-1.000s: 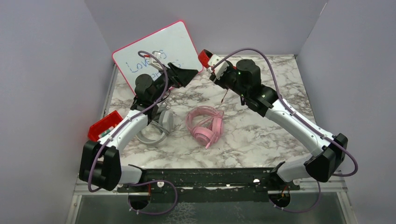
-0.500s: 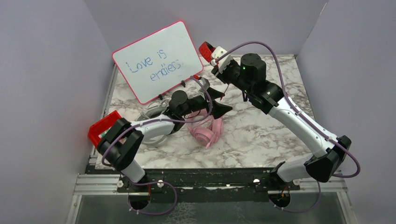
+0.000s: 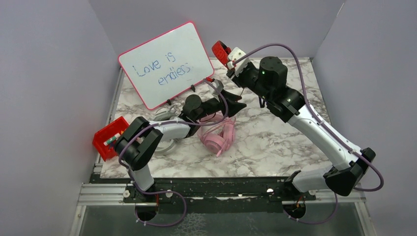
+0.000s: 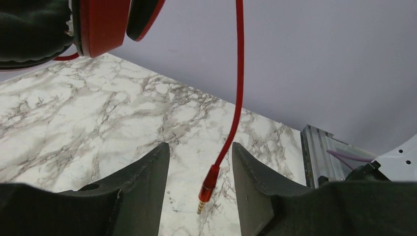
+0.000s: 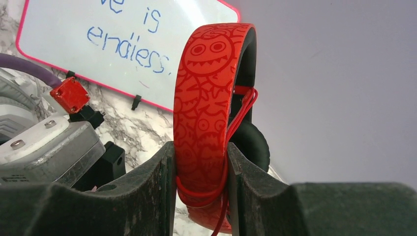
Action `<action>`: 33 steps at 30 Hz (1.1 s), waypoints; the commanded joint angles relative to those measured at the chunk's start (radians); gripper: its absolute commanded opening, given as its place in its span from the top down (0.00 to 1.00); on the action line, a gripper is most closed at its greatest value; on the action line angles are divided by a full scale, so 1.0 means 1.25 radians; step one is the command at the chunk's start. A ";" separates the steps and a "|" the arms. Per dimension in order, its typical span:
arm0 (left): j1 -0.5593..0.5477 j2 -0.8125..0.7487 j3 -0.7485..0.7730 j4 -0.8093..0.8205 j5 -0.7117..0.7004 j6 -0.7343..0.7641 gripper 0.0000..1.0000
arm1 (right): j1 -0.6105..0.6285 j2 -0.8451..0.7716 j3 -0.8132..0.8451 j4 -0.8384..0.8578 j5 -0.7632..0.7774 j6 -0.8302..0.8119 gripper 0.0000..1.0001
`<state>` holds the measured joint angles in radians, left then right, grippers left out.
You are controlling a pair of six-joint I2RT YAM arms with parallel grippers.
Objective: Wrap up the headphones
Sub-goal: Place the headphones at the center of the board.
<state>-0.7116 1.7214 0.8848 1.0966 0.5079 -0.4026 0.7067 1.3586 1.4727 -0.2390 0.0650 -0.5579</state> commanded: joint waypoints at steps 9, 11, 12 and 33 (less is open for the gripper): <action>0.038 -0.039 0.027 -0.021 -0.021 0.014 0.99 | -0.003 -0.054 0.015 -0.005 -0.016 0.048 1.00; 0.055 -0.073 0.032 -0.090 -0.017 0.043 1.00 | -0.003 -0.058 0.007 -0.030 -0.041 0.079 1.00; 0.060 -0.089 0.044 -0.132 -0.014 0.062 1.00 | -0.003 -0.060 0.004 -0.046 -0.046 0.095 1.00; 0.118 0.077 0.549 -0.920 0.055 0.228 1.00 | -0.494 0.081 -0.185 0.207 -0.779 0.726 1.00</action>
<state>-0.5793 1.7046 1.4483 0.1452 0.5312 -0.1280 0.1665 1.4220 1.2739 -0.2092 -0.6727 0.0929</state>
